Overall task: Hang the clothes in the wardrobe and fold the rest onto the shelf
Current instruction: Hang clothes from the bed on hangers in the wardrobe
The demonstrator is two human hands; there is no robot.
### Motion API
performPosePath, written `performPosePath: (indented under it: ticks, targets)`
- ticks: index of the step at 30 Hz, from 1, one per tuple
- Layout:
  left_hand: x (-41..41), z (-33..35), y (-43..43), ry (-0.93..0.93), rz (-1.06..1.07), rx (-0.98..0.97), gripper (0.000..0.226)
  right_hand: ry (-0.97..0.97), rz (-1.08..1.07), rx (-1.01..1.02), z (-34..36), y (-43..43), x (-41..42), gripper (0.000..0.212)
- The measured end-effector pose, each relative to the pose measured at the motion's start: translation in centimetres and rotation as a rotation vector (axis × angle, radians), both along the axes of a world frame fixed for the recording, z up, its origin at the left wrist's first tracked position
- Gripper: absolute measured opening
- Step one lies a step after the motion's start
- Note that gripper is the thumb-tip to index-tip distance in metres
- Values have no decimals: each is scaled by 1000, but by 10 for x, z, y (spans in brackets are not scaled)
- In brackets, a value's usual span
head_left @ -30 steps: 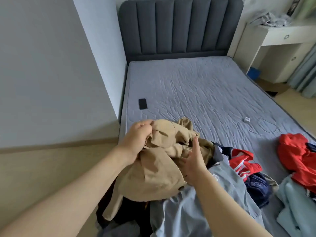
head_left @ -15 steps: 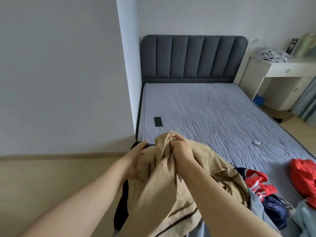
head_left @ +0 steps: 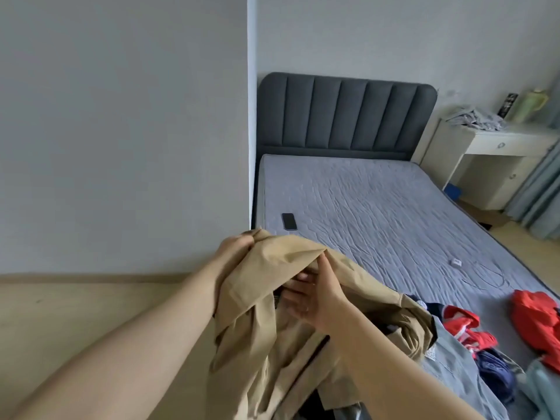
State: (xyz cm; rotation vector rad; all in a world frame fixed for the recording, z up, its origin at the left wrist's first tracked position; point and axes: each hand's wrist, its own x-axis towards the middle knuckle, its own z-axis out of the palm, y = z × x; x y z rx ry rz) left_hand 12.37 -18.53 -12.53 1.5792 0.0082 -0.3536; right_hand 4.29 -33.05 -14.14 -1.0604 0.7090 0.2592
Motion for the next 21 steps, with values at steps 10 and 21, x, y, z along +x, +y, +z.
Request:
performPosePath:
  ticks: [10, 21]
  targets:
    - [12, 67, 69, -147, -59, 57, 30, 26, -177, 48, 30, 28, 52, 23]
    - [39, 99, 161, -231, 511, 440, 28, -528, 66, -271, 127, 100, 111, 27]
